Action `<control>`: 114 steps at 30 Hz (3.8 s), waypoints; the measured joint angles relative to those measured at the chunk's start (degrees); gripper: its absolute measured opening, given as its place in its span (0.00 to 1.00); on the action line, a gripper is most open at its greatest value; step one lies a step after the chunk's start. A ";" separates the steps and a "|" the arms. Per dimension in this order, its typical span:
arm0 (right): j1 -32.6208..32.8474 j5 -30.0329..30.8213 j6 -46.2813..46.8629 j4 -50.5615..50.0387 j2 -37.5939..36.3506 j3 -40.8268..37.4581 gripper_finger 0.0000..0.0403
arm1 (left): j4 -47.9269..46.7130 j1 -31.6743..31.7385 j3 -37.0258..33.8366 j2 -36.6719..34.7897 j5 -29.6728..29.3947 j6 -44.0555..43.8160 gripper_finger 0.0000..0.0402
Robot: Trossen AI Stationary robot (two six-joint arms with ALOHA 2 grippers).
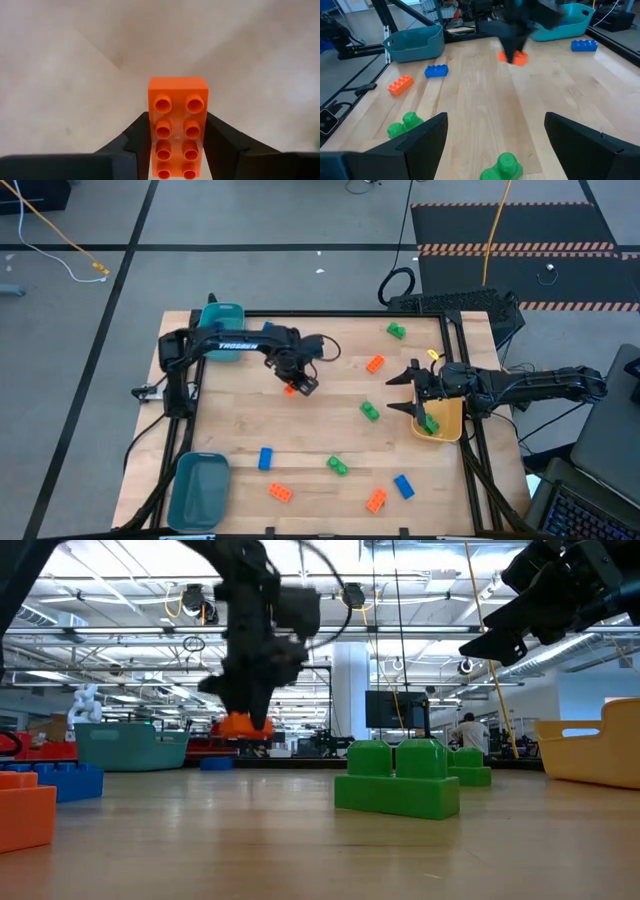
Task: Sort & place blocks by color
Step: Put the orange game piece into the dark blue bin, then put the blue game piece into the light blue bin
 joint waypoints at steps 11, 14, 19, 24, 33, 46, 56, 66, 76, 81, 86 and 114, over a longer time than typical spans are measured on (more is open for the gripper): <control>-0.02 0.02 0.25 -0.33 0.00 0.00 0.81 | -5.50 -18.72 4.49 -2.38 -0.60 -1.86 0.34; -0.02 0.01 0.26 -0.31 0.00 0.00 0.81 | -6.92 -24.02 5.33 -2.45 -0.62 -4.59 0.34; -0.02 0.03 0.17 0.84 0.02 0.00 0.81 | -9.34 -31.80 6.68 -2.45 -0.62 -14.32 0.34; -0.02 0.03 1.15 2.41 0.00 0.00 0.81 | -11.60 -39.27 6.67 -2.40 -0.70 -26.27 0.34; -0.02 -0.08 3.92 2.79 0.02 0.00 0.81 | -14.08 -53.61 6.65 -3.12 -1.02 -53.80 0.34; 2.65 -0.12 4.31 3.84 0.01 0.00 0.81 | -19.93 -72.91 6.47 -7.44 -4.17 -96.14 0.34; 5.04 -0.04 5.79 3.60 0.02 0.00 0.81 | -24.91 -73.42 6.43 -7.32 -6.45 -96.40 0.34; 7.83 0.01 5.81 3.60 0.02 0.00 0.81 | -29.76 -73.77 6.07 -7.32 -3.33 -97.39 0.34; 8.35 0.03 5.79 3.60 0.02 0.00 0.81 | -29.93 -73.20 6.04 -7.32 -3.22 -94.48 0.63; 8.35 0.04 5.78 3.60 0.02 0.00 0.81 | -30.01 -72.27 6.04 -7.32 -3.29 -92.92 0.84; 8.35 0.04 5.75 3.60 0.02 0.00 0.81 | -30.17 -71.74 6.04 -7.32 -3.40 -92.81 0.87; 8.33 0.05 4.24 1.59 0.02 0.00 0.81 | -21.35 -40.84 6.04 -5.01 -12.47 -57.85 0.46</control>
